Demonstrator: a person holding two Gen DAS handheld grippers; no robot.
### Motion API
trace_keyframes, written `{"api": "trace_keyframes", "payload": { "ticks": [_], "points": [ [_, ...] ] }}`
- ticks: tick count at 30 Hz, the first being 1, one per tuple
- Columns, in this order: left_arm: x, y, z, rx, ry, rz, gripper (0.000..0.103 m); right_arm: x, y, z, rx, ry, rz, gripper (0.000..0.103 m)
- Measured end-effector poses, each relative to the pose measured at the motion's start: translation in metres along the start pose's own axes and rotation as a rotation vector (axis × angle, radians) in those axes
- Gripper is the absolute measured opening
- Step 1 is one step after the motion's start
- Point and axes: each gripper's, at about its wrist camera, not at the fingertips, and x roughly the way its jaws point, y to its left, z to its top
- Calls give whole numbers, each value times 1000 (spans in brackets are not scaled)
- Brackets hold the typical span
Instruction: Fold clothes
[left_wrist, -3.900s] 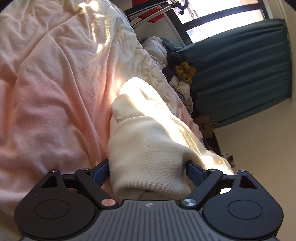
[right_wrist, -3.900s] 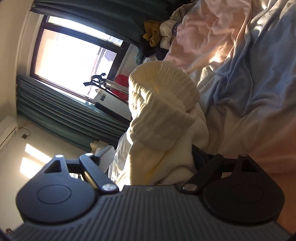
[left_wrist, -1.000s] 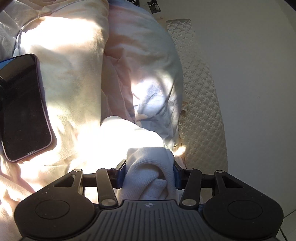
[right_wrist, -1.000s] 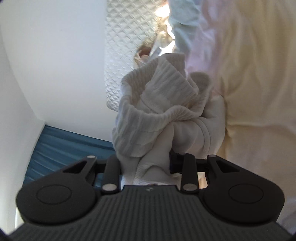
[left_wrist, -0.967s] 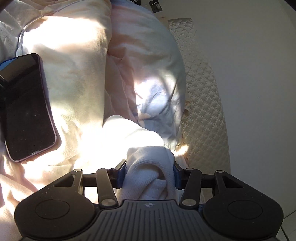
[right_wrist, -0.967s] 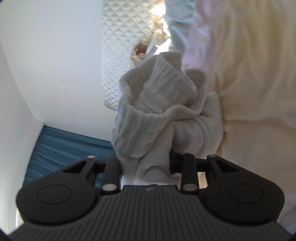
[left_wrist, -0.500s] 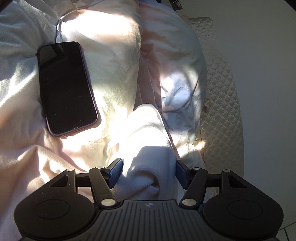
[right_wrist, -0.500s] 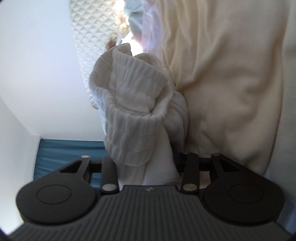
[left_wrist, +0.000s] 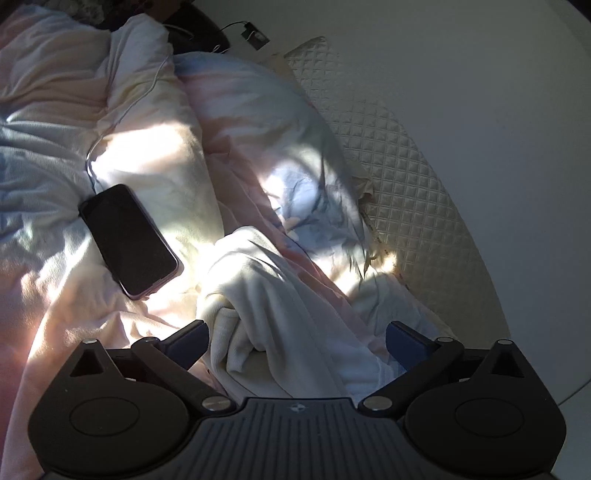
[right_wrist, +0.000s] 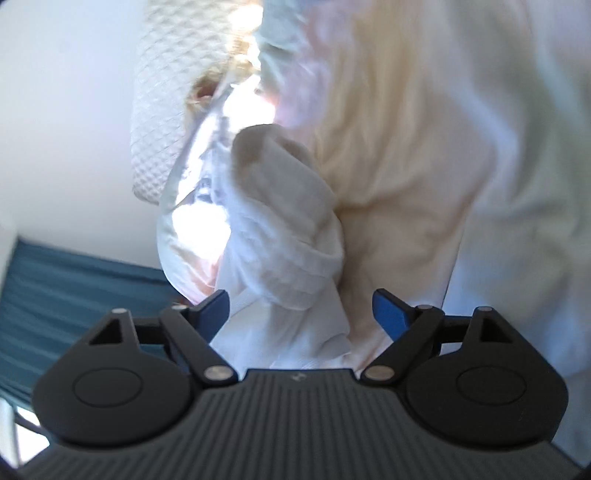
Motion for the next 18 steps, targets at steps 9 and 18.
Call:
{"api": "trace_keyframes", "payload": {
  "ticks": [9, 18],
  "points": [
    [-80, -77, -29, 289, -32, 77, 103, -56, 83, -22, -347, -53, -19, 87],
    [-169, -115, -76, 487, -135, 186, 103, -130, 149, -89, -735, -135, -11, 86]
  ]
}}
